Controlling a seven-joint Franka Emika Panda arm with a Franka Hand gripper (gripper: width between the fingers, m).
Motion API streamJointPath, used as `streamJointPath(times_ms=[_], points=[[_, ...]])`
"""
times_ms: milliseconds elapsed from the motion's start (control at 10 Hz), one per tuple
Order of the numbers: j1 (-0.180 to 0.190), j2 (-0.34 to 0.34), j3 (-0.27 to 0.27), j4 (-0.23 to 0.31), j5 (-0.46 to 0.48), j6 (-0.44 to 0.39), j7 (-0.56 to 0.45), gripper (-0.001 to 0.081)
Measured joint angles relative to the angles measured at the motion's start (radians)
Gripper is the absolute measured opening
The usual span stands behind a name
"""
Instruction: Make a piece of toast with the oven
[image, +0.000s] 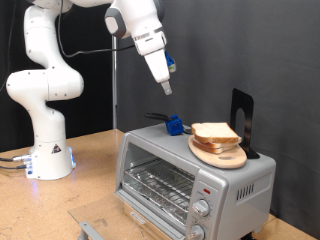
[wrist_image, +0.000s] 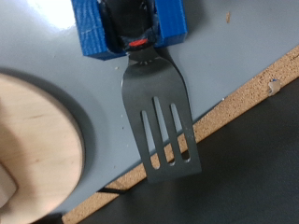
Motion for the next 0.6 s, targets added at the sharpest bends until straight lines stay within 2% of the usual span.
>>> streamJointPath(times_ms=[600], points=[[-0.015, 0.086, 0.082, -0.036, -0.057, 0.127, -0.012, 0.0682]])
